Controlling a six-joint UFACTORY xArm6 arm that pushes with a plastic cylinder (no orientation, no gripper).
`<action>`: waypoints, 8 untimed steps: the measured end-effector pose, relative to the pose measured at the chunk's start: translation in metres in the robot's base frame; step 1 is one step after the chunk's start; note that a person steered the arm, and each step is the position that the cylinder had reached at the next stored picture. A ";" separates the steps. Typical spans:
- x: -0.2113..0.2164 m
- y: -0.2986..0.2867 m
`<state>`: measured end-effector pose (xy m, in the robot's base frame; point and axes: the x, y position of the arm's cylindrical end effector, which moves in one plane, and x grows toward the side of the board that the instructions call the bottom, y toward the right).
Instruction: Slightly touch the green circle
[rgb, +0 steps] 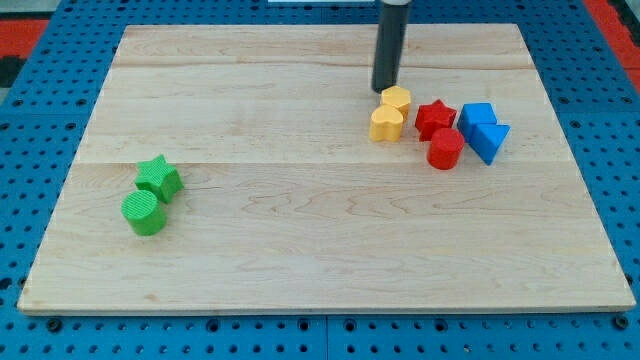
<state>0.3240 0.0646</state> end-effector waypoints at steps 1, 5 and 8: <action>0.018 0.004; 0.023 -0.277; 0.251 -0.290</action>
<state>0.5748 -0.2258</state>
